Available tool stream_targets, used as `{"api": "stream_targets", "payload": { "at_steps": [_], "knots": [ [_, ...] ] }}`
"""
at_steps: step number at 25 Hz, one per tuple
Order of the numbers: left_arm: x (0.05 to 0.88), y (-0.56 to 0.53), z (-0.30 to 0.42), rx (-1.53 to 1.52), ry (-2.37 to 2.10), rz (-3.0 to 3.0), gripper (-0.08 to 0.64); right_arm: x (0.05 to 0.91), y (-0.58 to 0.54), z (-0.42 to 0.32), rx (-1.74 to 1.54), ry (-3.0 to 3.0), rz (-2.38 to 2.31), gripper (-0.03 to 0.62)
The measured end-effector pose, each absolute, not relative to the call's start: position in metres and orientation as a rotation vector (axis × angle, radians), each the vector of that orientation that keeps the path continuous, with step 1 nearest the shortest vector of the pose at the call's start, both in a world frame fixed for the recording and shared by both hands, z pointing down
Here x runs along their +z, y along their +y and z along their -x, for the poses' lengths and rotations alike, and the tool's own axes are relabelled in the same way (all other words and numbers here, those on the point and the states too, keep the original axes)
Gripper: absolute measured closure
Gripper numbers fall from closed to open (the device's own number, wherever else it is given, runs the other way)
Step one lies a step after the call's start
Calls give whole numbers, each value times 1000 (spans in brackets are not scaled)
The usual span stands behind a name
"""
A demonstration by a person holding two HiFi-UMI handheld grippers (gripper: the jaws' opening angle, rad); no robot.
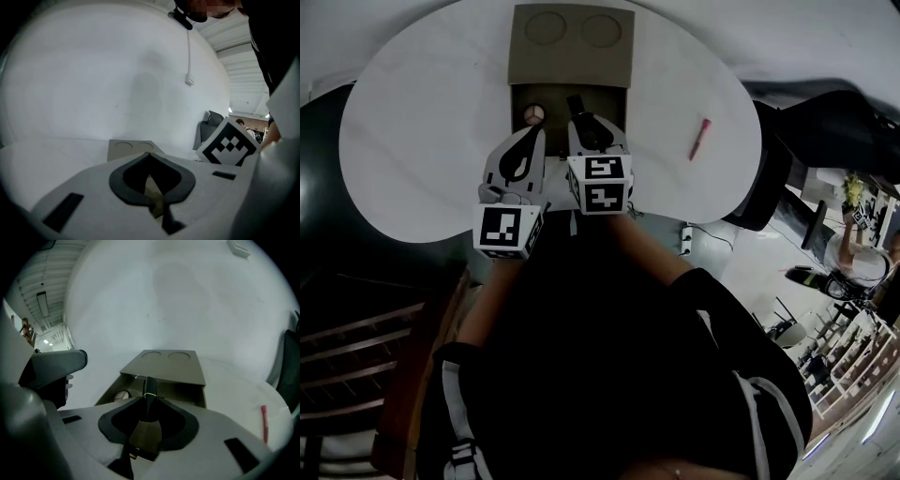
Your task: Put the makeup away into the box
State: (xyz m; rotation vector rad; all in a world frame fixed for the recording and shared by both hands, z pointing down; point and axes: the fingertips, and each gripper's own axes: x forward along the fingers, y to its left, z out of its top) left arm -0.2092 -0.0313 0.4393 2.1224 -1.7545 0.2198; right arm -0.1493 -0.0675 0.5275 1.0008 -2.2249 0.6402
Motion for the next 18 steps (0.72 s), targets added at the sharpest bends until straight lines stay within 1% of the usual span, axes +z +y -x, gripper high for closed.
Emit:
{"api": "stream_targets", "payload": {
  "at_steps": [5,15,17,18],
  "knots": [
    [445,-28,218,222,-1758,-2105,554,548,-66,158,688,-2162,-997,471],
    [437,-26,219,197,-1778,-2093,552,554,-59,167,688,-2079,-883,464],
    [436,-25,218,196,-1784,-2090,554,552,-56,170,705,-2097,-850,398],
    [435,-25,217,197,-1786,-2092,554,551,-54,171,713,-2106,-841,385]
  ]
}}
